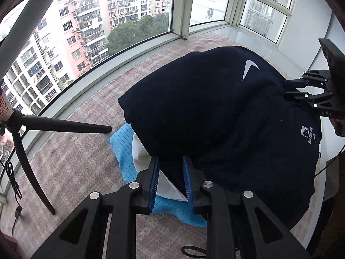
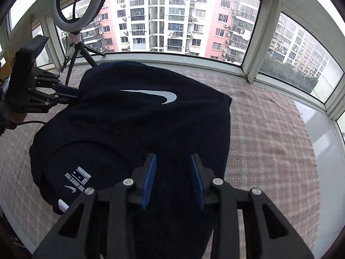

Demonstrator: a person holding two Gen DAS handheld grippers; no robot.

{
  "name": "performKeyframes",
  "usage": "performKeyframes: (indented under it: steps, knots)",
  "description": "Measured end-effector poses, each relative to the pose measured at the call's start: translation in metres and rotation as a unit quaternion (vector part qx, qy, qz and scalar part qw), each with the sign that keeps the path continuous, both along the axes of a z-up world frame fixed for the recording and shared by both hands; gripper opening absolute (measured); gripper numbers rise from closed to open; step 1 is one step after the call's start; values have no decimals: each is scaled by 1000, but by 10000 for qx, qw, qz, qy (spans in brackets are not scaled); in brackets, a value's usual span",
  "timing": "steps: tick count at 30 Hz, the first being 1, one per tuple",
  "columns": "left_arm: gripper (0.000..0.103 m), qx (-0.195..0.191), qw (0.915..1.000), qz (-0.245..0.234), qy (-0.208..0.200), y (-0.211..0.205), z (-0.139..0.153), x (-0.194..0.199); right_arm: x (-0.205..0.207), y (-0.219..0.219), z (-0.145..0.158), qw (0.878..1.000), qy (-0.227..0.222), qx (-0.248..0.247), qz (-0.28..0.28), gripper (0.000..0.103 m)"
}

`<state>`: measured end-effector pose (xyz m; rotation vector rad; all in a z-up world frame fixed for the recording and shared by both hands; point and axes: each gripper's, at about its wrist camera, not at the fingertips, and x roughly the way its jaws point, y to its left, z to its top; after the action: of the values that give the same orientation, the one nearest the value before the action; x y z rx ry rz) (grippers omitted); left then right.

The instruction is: Fold clothes

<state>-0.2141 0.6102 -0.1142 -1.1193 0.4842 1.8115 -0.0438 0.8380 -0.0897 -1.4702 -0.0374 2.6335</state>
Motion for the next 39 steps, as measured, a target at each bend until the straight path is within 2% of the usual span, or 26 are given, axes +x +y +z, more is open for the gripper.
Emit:
performKeyframes:
  steps: [1,2,4,5,7,8,10,13,15,17,19,20,22,23,27,30,32,33,34,37,39]
  knots:
    - [22,150,9998,158,-29,-8,11,-1,6,8,0,9997,-10,-176,-175,32]
    - [19,299,9990,314,-47,-17,22,-3,15,14,9,9979,248,-526,-301,32]
    - [18,550,9982,200,115,-29,42,18,36,21,33,9889,877,-1101,-475,32]
    - [20,675,9974,139,199,-35,52,28,43,19,40,9869,1026,-1130,-523,32]
    - [24,814,9966,-125,-24,-36,53,52,56,11,49,9860,1162,-1037,-601,32]
    - [24,881,9957,-258,-139,-36,54,63,61,7,48,9856,1152,-1066,-625,32]
    - [25,737,9957,-528,-197,-32,42,87,68,0,32,9856,987,-1204,-666,32]
    - [25,291,9977,-522,-307,-34,13,109,79,-8,-7,9868,501,-1314,-809,32]
    - [25,219,9981,-476,-333,-52,10,122,101,-13,-22,9867,261,-1318,-918,32]
    - [25,149,9986,-353,-375,-75,10,130,129,-20,-19,9861,173,-1215,-1120,32]
    - [25,105,9983,-41,-578,-102,15,135,156,-29,-10,9810,182,-1101,-1587,36]
    - [27,111,9981,102,-599,-113,20,136,167,-34,-5,9762,271,-1130,-1832,40]
    - [40,64,9980,382,-502,-131,32,142,180,-50,3,9639,368,-1215,-2340,62]
    - [51,23,9981,509,-353,-136,40,144,183,-60,6,9579,364,-1248,-2561,63]
    - [62,231,9976,657,6,-161,77,161,183,-118,25,9510,704,-1738,-2459,64]
    - [75,409,9969,569,361,-183,102,176,182,-168,46,9549,856,-1491,-2421,64]
    - [77,514,9961,462,557,-195,111,188,182,-200,61,9563,971,-1037,-2556,66]
    - [78,549,9956,414,630,-202,115,195,184,-215,65,9551,1035,-881,-2631,72]
    - [78,548,9952,402,704,-209,116,201,187,-228,67,9539,1080,-781,-2691,73]
    - [78,276,9924,722,958,-236,115,212,198,-267,71,9517,1047,-615,-2819,73]
    - [78,253,9913,864,956,-260,114,217,205,-294,74,9536,990,-483,-2803,73]
